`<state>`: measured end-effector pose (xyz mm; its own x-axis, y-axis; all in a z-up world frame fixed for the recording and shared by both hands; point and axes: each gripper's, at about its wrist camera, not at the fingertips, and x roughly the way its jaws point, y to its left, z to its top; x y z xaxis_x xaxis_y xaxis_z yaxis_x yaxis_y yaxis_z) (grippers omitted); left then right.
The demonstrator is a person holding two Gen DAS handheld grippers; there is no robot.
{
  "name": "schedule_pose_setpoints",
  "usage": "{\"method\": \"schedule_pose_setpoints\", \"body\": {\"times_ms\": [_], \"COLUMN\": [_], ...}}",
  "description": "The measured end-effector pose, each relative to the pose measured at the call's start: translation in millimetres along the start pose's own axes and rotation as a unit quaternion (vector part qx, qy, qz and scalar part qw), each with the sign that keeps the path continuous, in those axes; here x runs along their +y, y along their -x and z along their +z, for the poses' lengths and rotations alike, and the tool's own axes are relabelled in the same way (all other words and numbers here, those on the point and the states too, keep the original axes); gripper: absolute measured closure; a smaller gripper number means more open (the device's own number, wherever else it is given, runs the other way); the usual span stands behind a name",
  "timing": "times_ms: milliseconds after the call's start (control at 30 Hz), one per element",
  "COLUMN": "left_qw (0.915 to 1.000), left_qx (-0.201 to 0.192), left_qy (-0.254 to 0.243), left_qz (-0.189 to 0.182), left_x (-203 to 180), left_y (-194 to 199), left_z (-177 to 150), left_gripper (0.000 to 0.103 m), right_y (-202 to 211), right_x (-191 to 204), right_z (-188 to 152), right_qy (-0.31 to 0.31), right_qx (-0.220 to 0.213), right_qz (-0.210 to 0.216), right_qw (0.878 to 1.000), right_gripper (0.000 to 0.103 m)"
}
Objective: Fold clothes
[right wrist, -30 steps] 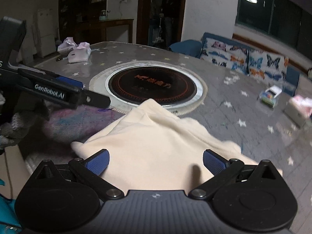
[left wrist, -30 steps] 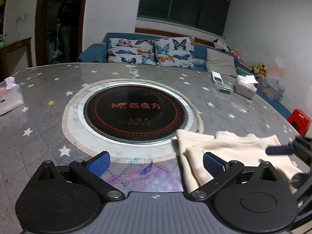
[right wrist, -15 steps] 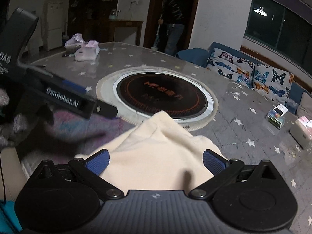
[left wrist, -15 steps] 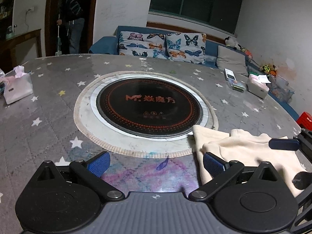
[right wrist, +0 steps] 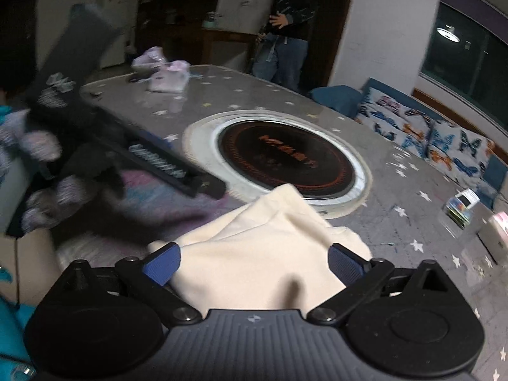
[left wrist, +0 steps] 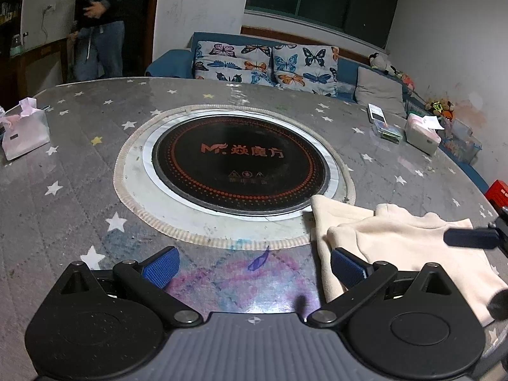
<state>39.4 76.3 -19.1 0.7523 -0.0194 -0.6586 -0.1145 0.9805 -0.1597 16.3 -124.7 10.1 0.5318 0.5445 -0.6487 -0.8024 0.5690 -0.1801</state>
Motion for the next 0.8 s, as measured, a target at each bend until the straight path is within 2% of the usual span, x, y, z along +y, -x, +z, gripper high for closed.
{"method": "schedule_pose_setpoints", "body": {"times_ms": [167,367,500,567,633,800], "left_qw": [1.0,0.9998,0.9995,0.999,0.9979,0.9929], "left_qx": [0.004,0.008,0.013,0.015,0.022,0.038], "left_qy": [0.006,0.013,0.018,0.023,0.036,0.085], "left_qz": [-0.002,-0.009,-0.024,-0.036,-0.049,-0.075], "left_x": [-1.0,-1.2,-1.8,-1.8,0.0,9.6], "left_y": [-1.4,-1.6,-0.8,-0.6,-1.1,-3.4], "left_z": [0.5,1.9,2.3,2.8,3.6,5.7], "left_gripper": [0.0,0.0,0.001,0.005,0.01,0.014], "right_y": [3.9,-1.8,-5.7,-8.0,-8.2,-1.6], "right_x": [18.3,38.0,50.1,53.7,50.9,35.5], "right_z": [-2.5,-2.5,-4.6,-5.2,-4.2,0.2], "right_qy": [0.037,0.072,0.105,0.116,0.108,0.066], "right_qx": [0.013,0.021,0.023,0.026,0.027,0.014], "right_qz": [0.035,0.065,0.062,0.053,0.047,0.055], "right_qw": [0.999,0.995,0.992,0.992,0.993,0.996], "right_gripper": [0.014,0.035,0.049,0.057,0.068,0.082]}}
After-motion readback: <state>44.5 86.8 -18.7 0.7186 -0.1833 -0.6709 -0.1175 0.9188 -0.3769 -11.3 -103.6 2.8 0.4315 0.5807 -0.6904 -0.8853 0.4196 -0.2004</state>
